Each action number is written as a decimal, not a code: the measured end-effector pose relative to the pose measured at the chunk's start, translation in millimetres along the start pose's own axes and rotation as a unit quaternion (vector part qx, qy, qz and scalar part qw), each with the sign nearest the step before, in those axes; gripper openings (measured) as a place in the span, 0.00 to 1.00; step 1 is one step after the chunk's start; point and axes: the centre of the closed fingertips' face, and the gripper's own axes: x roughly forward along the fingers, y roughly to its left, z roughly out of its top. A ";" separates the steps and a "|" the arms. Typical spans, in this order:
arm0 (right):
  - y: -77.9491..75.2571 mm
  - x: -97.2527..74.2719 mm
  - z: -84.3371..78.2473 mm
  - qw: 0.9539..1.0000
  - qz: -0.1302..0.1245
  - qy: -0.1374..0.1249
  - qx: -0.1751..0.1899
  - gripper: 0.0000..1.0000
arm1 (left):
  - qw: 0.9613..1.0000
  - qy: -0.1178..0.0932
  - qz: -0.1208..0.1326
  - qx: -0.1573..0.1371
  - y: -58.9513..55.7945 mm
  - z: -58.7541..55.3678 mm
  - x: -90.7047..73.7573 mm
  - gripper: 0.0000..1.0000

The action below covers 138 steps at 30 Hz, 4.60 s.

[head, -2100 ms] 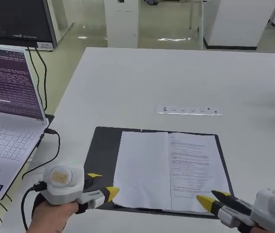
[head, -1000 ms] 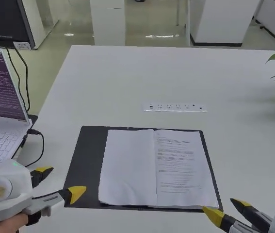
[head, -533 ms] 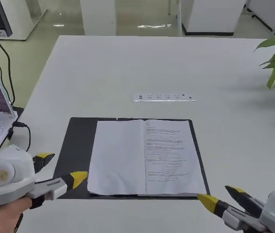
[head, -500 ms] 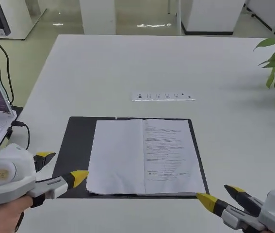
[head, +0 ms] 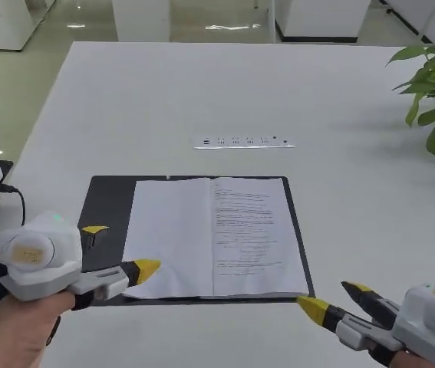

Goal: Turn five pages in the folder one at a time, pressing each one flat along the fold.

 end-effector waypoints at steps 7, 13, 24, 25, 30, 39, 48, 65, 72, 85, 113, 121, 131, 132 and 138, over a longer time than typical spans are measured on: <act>0.7 0.1 0.6 1.000 0.003 -0.001 0.003 0.71 | 0.999 0.012 -0.036 0.020 -26.4 4.7 25.3 0.67; 0.6 -2.2 0.8 1.000 0.004 -0.005 0.007 0.71 | 0.998 0.019 -0.063 0.026 -44.6 3.3 51.2 0.68; -1.8 -9.2 -6.9 1.000 0.005 0.001 0.017 0.71 | 0.991 0.041 -0.116 0.051 -87.1 0.0 98.3 0.69; -2.6 -9.6 -7.2 1.000 0.005 0.002 0.017 0.70 | 0.991 0.042 -0.119 0.052 -89.6 0.3 101.9 0.69; -4.3 -11.4 -7.7 1.000 0.007 0.004 0.020 0.70 | 0.987 0.048 -0.137 0.060 -104.8 1.8 121.5 0.68; -5.8 -11.2 -8.4 1.000 0.013 0.009 0.021 0.71 | 0.982 0.071 -0.156 0.074 -127.1 -0.1 153.7 0.68; -12.0 -13.4 -13.2 0.999 0.008 0.007 0.036 0.70 | 0.980 0.109 -0.153 0.073 -138.5 -21.9 180.5 0.68; -20.6 -12.1 -17.2 0.999 0.010 0.011 0.052 0.69 | 0.978 0.144 -0.131 0.077 -162.1 -52.5 232.3 0.67; -21.3 -11.3 -16.9 0.998 0.010 0.012 0.052 0.68 | 0.973 0.156 -0.109 0.133 -160.5 -69.2 243.6 0.68; -28.5 -6.1 -19.2 0.998 0.011 0.016 0.056 0.67 | 0.967 0.149 -0.119 0.169 -149.2 -74.2 241.6 0.60; -35.4 98.1 9.4 0.995 0.068 0.052 0.045 0.61 | 0.978 0.133 -0.127 0.102 -127.5 -74.5 222.8 0.32; -43.4 116.3 -0.4 0.992 0.074 0.067 0.072 0.60 | 0.981 0.124 -0.121 0.088 -124.8 -77.0 217.1 0.31; -37.7 121.8 1.9 0.990 0.086 0.064 0.092 0.48 | 0.981 0.122 -0.123 0.085 -127.9 -80.5 209.5 0.37; -35.0 120.2 2.9 0.989 0.092 0.061 0.096 0.45 | 0.981 0.122 -0.123 0.085 -127.9 -80.7 208.8 0.37; -38.5 112.7 6.5 0.989 0.087 0.038 0.113 0.30 | 0.980 0.128 -0.126 0.082 -126.2 -81.1 201.5 0.44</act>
